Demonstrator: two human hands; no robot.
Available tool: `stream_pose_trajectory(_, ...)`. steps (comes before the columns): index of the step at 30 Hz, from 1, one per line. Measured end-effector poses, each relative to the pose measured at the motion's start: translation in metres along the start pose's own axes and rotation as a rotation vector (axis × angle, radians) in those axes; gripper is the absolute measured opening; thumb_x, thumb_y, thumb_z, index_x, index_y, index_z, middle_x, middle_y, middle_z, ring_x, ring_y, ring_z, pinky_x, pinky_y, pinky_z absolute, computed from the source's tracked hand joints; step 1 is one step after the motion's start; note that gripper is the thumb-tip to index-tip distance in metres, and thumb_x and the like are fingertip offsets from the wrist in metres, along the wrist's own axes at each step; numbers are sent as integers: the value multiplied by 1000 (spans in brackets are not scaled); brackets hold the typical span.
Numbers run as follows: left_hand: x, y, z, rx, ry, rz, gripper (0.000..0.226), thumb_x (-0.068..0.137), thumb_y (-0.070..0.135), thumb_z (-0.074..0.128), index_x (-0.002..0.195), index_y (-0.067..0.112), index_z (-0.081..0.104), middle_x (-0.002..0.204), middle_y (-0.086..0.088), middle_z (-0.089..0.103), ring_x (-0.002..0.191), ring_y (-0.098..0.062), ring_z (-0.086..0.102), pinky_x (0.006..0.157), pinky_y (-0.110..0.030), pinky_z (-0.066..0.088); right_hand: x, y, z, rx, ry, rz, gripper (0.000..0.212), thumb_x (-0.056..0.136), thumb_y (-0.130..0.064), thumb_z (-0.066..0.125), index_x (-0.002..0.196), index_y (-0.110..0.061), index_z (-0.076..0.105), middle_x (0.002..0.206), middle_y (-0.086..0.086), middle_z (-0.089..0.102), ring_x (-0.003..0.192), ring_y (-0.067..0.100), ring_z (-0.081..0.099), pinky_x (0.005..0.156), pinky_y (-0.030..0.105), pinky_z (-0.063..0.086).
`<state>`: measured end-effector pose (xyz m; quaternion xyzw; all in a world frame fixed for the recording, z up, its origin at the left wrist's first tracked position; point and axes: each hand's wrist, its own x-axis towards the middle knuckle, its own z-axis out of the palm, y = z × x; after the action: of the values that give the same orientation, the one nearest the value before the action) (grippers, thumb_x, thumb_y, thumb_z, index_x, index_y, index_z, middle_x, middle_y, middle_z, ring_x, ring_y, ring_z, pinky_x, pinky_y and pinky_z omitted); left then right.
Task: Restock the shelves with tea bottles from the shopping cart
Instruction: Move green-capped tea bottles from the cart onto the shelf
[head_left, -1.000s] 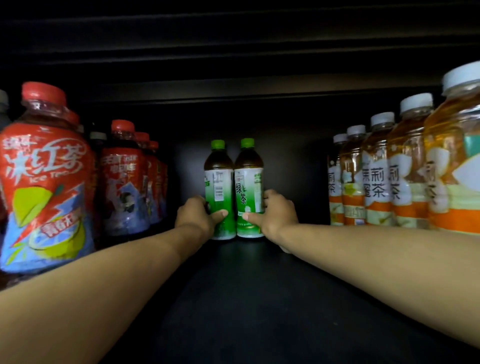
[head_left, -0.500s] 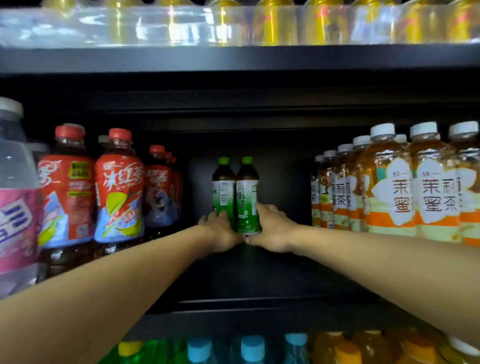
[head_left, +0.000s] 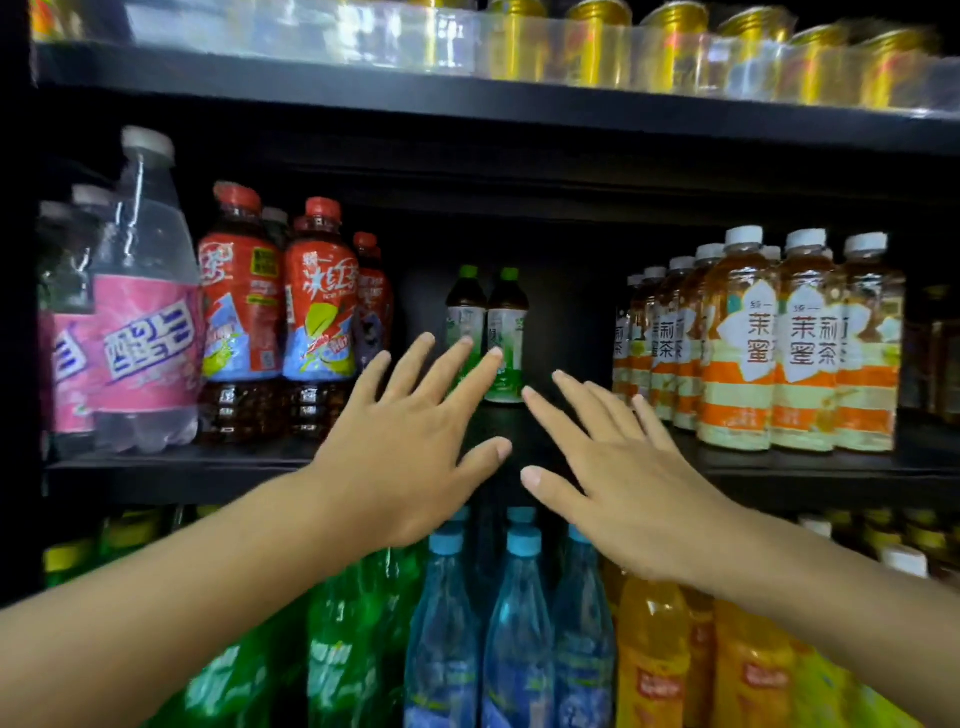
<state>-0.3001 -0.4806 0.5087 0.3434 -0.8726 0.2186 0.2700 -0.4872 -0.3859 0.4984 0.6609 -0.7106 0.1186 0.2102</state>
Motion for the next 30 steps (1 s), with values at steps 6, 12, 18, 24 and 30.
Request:
stream_pose_trajectory(6,-74,4,4,78,38,-89,74,94,71,3,158,40,-16,171,5,-3,158,-24,-10,123,-47,-8,-38,-22,25,-58,92,-9,71,88,-75,-13,149,-47,-35,161,-12,-38,152,16,-29,122,50,-18)
stream_pose_trajectory(12,-173,19,10,175,-33,-274,73,97,63,30,160,26,27,164,-4,36,151,-36,31,116,-54,16,-92,-50,68,33,133,-72,70,99,-68,0,162,-38,2,171,2,7,155,28,11,119,56,3)
stream_pose_trajectory(18,-268,51,26,218,-209,-466,73,99,64,20,163,30,12,170,0,18,158,-31,9,121,-54,6,-148,-81,117,199,24,-159,74,97,-69,-2,162,-34,8,171,4,8,156,31,11,122,62,6)
stream_pose_trajectory(24,-376,94,35,227,-438,-674,74,97,65,17,162,33,9,170,0,18,157,-32,10,124,-54,7,-217,-134,172,338,-215,-343,75,91,-68,2,159,-40,-9,171,-2,-11,157,27,-4,124,59,-3)
stream_pose_trajectory(30,-465,130,34,216,-573,-870,75,96,67,17,163,34,4,171,1,10,158,-32,2,124,-56,5,-276,-192,204,433,-381,-483,80,86,-72,-5,159,-40,-15,170,1,-13,157,29,-8,124,60,-3)
